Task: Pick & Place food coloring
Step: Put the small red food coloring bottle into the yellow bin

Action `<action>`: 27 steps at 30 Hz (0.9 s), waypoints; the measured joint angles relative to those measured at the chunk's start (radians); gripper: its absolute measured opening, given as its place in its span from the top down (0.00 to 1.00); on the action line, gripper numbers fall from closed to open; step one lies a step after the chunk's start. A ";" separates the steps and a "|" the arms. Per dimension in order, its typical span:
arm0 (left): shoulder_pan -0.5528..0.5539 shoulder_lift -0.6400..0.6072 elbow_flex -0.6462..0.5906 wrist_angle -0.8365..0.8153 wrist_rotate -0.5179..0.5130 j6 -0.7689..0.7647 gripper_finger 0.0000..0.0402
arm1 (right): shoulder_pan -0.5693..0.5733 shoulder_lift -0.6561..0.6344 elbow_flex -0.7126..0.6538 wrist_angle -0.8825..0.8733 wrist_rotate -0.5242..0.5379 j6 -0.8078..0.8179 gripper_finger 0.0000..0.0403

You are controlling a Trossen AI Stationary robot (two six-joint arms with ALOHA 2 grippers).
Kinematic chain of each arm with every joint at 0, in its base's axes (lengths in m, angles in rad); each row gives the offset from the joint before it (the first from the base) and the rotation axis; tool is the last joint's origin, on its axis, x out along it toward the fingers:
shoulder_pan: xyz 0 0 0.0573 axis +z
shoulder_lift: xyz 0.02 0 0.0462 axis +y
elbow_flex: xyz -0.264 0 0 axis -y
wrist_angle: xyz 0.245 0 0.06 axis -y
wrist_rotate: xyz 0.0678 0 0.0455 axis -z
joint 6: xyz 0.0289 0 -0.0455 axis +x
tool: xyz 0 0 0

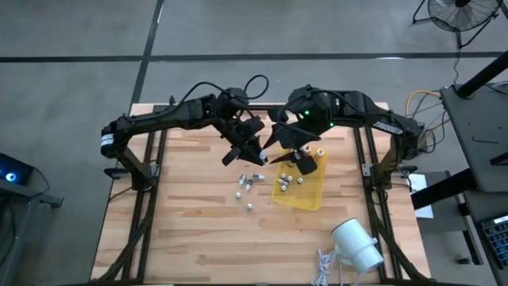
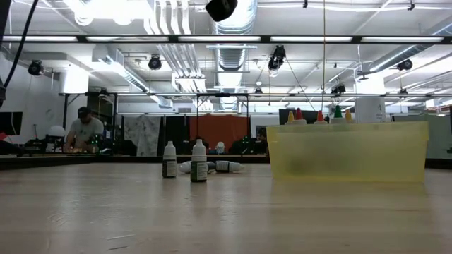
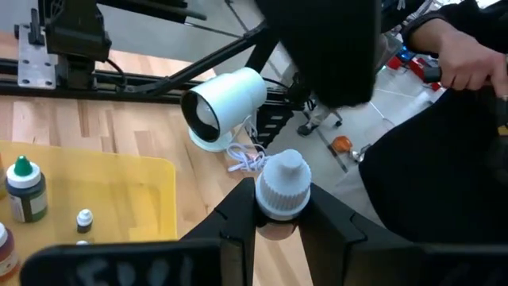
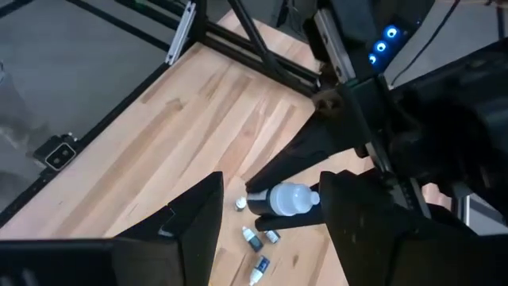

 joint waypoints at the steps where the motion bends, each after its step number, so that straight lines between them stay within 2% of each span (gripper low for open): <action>1: 0.000 0.000 0.000 0.000 0.003 0.001 0.86 | 0.000 0.005 0.000 0.001 -0.001 -0.003 0.50; 19: 0.000 0.000 0.000 0.007 0.040 0.011 0.86 | -0.019 0.031 -0.003 0.009 -0.039 0.007 0.50; 27: 0.000 0.000 0.000 0.017 0.047 0.016 0.86 | -0.024 0.054 -0.005 0.024 -0.047 0.003 0.54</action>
